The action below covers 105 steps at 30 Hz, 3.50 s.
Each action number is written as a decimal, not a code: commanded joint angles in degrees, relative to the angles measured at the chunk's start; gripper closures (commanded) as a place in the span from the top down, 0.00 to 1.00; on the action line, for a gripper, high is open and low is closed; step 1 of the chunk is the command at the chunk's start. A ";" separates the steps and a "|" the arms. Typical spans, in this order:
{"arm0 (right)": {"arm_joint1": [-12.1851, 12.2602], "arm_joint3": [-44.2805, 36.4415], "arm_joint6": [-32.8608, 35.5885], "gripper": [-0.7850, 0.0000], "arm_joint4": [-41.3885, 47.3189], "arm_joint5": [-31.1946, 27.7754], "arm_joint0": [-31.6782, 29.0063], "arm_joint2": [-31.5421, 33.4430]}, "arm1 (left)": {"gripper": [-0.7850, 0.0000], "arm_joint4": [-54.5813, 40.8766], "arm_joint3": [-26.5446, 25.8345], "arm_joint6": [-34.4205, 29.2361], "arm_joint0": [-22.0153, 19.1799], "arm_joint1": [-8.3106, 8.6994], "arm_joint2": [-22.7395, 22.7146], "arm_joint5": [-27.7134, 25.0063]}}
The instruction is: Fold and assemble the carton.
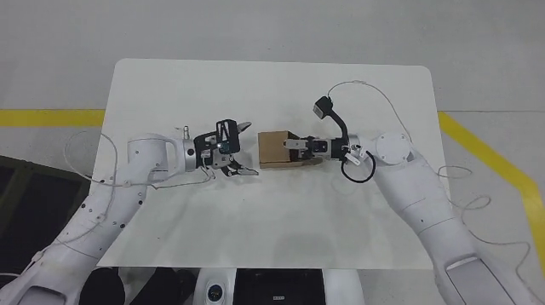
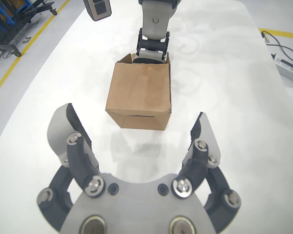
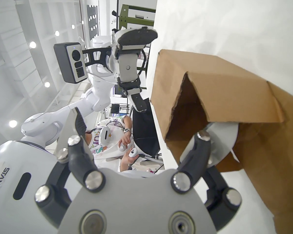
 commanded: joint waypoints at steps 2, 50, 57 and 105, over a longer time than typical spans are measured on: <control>1.08 -2.75 -0.11 1.00 -2.17 0.77 -1.45 2.41 | 1.00 0.59 0.01 -1.56 0.04 -0.59 1.31 3.36; 5.85 -14.35 -2.00 0.00 -18.93 11.70 -9.51 6.53 | 1.00 -10.26 9.57 -9.67 -8.17 -6.15 7.44 -0.34; 4.47 -8.75 -5.16 0.00 -17.41 7.65 -5.81 2.52 | 1.00 -10.12 9.80 -9.90 -8.23 -6.40 7.46 -1.60; 4.68 -4.55 -5.50 0.00 -19.74 5.28 -0.64 2.73 | 1.00 -11.29 11.34 -11.24 -7.71 -7.32 5.15 -4.09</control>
